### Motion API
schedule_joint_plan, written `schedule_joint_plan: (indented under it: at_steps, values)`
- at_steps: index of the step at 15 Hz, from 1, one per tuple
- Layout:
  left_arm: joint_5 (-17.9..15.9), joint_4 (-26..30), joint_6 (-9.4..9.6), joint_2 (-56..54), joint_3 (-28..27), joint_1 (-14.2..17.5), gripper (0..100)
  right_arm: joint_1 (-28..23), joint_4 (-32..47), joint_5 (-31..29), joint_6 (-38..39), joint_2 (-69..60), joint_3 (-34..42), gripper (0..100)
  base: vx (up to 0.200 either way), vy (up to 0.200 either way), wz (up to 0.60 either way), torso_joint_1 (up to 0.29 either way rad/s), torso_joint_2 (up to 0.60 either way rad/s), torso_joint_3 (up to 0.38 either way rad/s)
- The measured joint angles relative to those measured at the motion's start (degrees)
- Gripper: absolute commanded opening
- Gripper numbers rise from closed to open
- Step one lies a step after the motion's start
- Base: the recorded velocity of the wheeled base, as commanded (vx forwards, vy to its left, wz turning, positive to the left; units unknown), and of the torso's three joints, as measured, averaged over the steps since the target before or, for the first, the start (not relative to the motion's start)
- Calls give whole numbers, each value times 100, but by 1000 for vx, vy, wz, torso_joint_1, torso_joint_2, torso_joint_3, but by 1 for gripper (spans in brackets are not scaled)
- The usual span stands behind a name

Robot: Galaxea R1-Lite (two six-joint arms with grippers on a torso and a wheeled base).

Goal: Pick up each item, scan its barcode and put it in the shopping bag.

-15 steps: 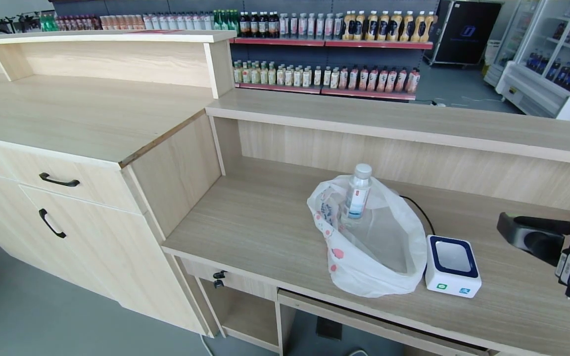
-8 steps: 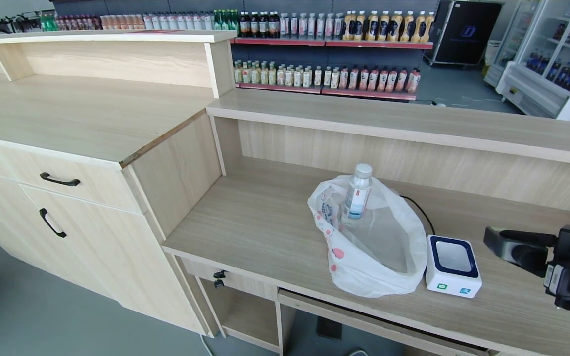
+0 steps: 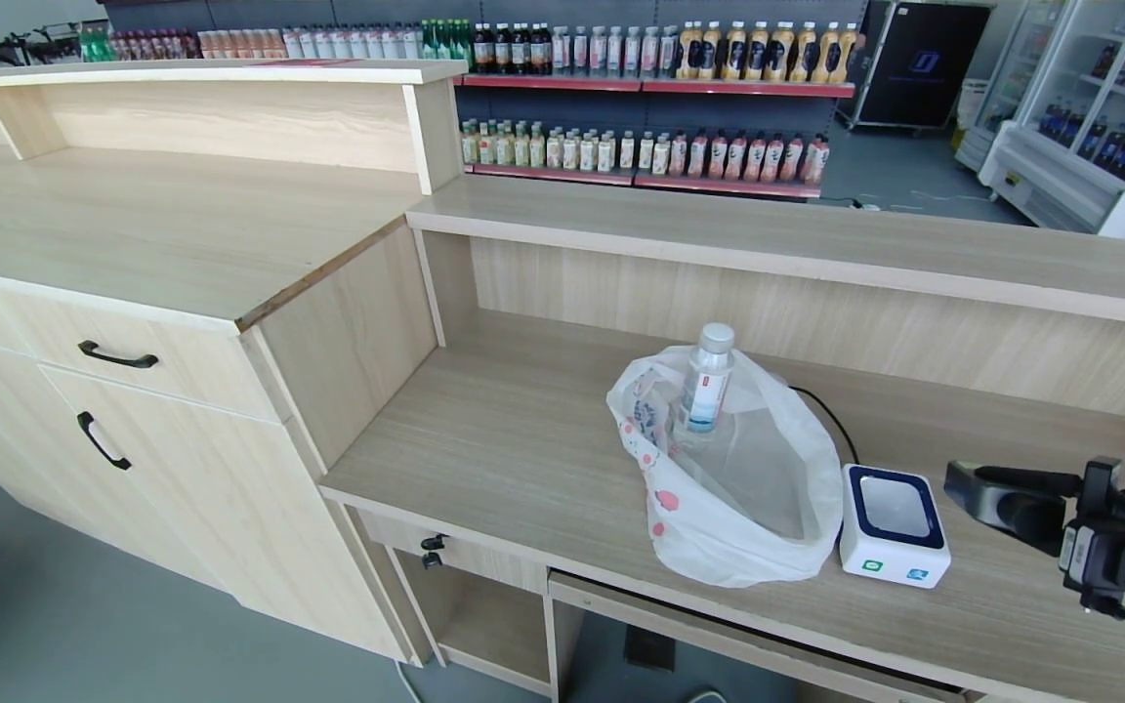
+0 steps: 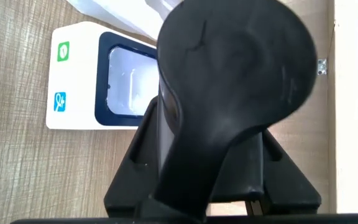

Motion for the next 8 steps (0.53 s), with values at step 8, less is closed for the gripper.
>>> schedule_joint_plan:
  at_steps: [8]
  values:
    - [-2, -2, -2, 0, 0, 2, 100, 293, -32, 7, 260, 399, -297, 0, 0, 0, 0, 0, 0, 0]
